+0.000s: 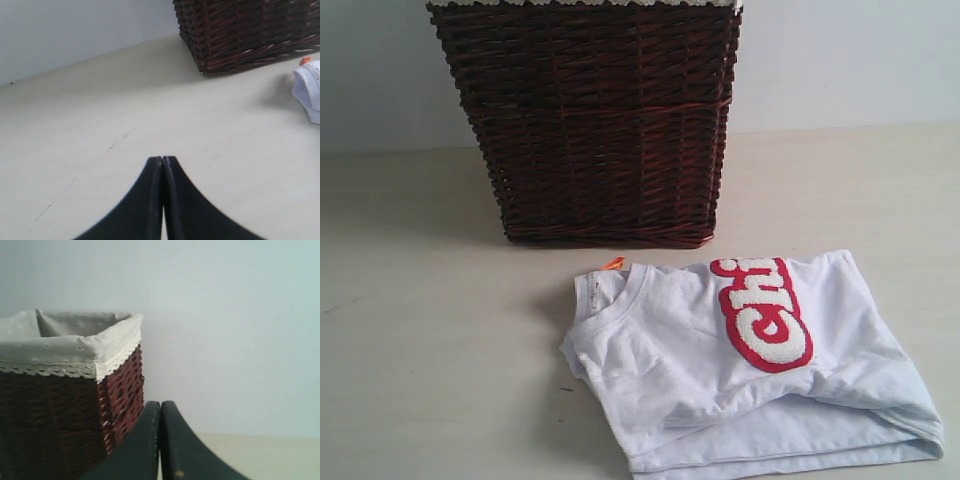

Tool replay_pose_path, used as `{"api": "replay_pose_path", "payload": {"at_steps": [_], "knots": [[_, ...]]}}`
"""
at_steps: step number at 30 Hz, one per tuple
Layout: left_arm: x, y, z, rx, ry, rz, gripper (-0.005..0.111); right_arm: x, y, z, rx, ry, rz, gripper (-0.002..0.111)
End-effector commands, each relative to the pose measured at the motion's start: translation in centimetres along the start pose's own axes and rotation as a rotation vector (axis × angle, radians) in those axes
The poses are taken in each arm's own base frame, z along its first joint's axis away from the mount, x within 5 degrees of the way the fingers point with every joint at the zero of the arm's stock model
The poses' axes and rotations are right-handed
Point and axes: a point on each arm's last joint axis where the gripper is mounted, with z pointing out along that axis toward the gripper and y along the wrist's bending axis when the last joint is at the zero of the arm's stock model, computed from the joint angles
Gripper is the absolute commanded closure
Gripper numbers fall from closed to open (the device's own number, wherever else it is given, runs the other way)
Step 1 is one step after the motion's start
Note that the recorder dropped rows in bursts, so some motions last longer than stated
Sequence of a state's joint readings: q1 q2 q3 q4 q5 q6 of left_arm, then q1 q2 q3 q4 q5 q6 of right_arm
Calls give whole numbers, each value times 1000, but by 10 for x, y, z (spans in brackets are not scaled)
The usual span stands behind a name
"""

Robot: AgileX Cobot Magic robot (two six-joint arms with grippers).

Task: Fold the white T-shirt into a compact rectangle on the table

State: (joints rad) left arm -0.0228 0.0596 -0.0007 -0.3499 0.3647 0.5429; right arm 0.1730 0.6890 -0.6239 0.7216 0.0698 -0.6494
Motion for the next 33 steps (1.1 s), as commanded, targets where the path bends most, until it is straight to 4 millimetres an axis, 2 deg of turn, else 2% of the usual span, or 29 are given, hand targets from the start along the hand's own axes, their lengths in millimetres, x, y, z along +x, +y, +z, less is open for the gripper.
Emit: {"api": "replay_pose_path", "payload": {"at_steps": [1,2,5,9,11,16,20,23,24,33], "knots": [[0,0,0,-5,-1,-2,105,38,3,-60,-40,-72,-20,106],[0,0,0,-5,-1,-2,105,52,2,-73,-23,-107,-142,104],[0,0,0,-5,-1,-2,105,77,1,-96,-17,-173,-242,101],[0,0,0,-5,-1,-2,105,108,4,-99,-78,-71,-284,101],[0,0,0,-5,-1,-2,105,115,5,-100,-91,-12,-351,101],[0,0,0,-5,-1,-2,105,122,-1,-98,-33,35,-223,101],[0,0,0,-5,-1,-2,105,146,-16,-92,129,83,-48,101],[0,0,0,-5,-1,-2,105,167,-19,-88,166,105,-19,101],[0,0,0,-5,-1,-2,105,162,-19,-88,164,51,-11,101],[0,0,0,-2,1,-6,105,173,-24,-90,239,179,-70,101]]}}
